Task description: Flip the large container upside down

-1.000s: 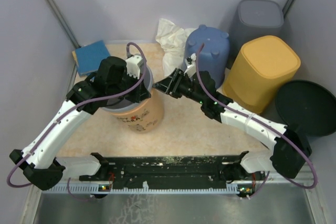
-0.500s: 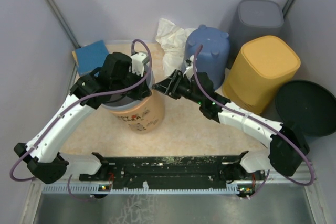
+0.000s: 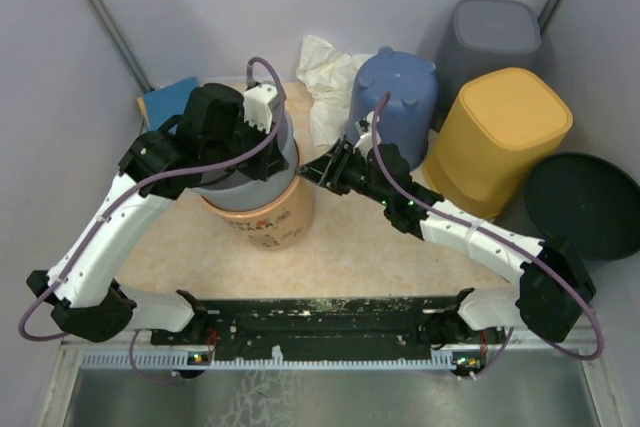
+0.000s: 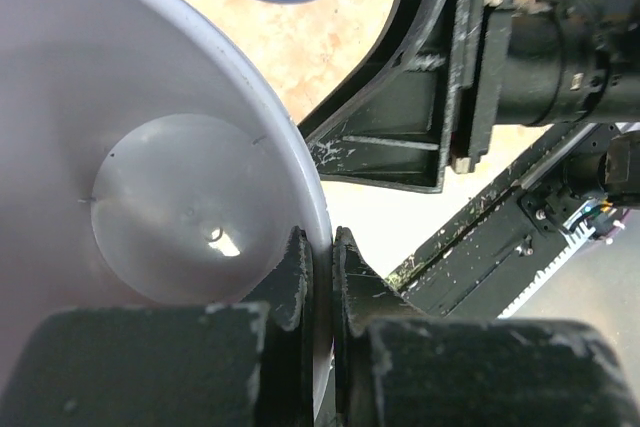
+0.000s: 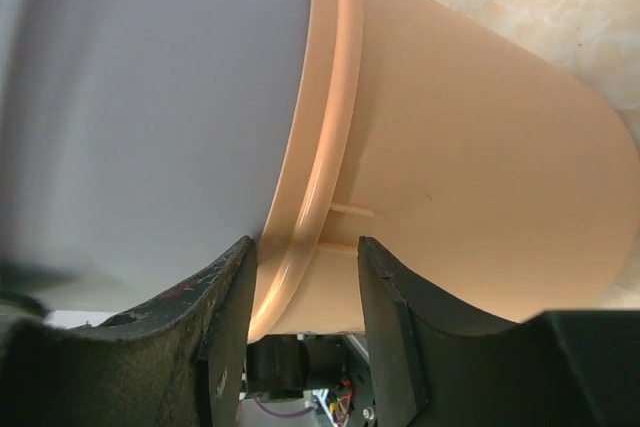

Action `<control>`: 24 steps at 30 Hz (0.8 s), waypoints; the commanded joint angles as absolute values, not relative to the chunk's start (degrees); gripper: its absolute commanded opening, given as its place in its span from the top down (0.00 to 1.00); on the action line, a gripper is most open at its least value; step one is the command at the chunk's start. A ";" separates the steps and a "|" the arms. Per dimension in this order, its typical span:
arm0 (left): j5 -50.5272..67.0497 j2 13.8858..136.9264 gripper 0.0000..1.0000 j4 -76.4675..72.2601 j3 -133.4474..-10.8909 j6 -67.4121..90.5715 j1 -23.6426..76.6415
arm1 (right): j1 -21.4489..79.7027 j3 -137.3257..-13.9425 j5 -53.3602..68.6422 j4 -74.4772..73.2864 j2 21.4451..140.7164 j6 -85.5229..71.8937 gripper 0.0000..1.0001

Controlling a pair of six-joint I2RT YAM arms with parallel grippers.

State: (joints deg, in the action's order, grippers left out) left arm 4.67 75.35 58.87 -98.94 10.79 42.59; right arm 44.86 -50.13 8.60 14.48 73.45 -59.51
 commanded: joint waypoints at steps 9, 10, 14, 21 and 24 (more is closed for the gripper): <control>-6.02 79.83 1.00 57.60 -128.25 1.29 43.86 | 46.04 -49.15 7.42 10.23 73.40 -57.00 0.55; -7.48 79.36 1.00 57.12 -129.09 1.03 43.85 | 46.03 -49.70 8.08 10.62 73.92 -57.30 0.55; -12.82 75.68 1.00 51.91 -128.96 0.92 43.85 | 46.06 -51.18 8.74 13.95 75.40 -60.02 0.56; -13.90 70.31 1.00 45.05 -127.65 1.55 43.81 | 46.03 -61.18 5.26 12.12 82.15 -59.89 0.57; -15.34 68.53 1.00 43.98 -127.53 1.79 43.85 | 45.82 -67.34 3.43 12.57 88.38 -59.33 0.56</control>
State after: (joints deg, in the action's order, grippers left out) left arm -12.16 70.96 52.64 -126.63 3.20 43.42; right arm 45.50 -58.28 6.94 10.22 83.00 -60.18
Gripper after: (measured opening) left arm 0.048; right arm 0.435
